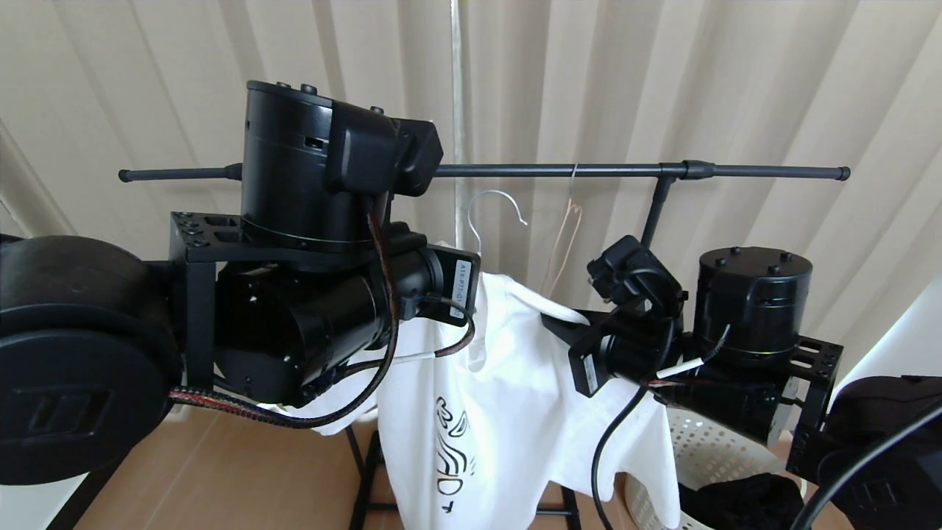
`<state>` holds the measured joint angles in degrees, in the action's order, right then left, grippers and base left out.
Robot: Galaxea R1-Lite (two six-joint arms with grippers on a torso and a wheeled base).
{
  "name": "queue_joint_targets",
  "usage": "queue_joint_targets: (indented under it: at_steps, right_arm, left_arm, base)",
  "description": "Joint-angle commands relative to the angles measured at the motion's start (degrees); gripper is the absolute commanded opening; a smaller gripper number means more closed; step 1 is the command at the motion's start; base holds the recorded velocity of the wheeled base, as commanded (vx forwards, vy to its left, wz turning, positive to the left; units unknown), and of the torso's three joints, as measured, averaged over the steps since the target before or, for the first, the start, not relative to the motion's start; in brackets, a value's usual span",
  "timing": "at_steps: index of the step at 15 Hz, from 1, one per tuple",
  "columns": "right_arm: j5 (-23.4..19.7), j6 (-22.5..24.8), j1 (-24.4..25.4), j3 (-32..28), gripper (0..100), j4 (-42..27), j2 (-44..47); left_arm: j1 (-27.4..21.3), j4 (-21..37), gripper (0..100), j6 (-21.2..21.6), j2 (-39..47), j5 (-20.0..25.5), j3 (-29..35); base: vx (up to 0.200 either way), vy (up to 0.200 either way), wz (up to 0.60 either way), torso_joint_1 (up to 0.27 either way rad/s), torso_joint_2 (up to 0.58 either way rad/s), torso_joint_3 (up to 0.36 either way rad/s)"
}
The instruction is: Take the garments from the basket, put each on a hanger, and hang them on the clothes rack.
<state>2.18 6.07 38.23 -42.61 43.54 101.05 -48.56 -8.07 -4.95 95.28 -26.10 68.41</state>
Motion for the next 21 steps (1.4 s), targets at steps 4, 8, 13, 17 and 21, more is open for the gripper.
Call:
queue_joint_targets:
  at_steps: [4,8,13,17,21]
  right_arm:
    - [0.02,-0.27,1.06,-0.20,0,-0.04,2.14]
    - [0.02,-4.05,1.23,-1.34,0,0.05,1.87]
    - [-0.07,-6.07,0.97,-1.43,0,7.70,1.52]
    - [-0.07,-7.13,0.88,-1.78,0,9.01,1.43]
    - [0.02,-7.92,0.35,-2.39,0,10.77,1.78]
  left_arm:
    - [-1.72,-0.28,0,-0.24,-0.01,0.00,0.67]
    - [-2.07,-0.28,0,-0.06,0.69,0.00,3.31]
    - [-1.54,-0.54,0,0.12,0.96,-0.18,4.62]
    - [-1.54,-0.54,0,0.29,0.87,-1.94,4.80]
    - [-1.37,-0.54,0,0.29,0.78,-2.02,4.89]
  base:
    - [0.000,0.000,0.00,0.000,0.00,0.000]
    - [0.000,0.000,0.00,0.000,0.00,0.000]
    - [0.000,0.000,0.00,0.000,0.00,0.000]
    - [0.000,0.000,0.00,0.000,0.00,0.000]
    - [0.000,0.000,0.00,0.000,0.00,0.000]
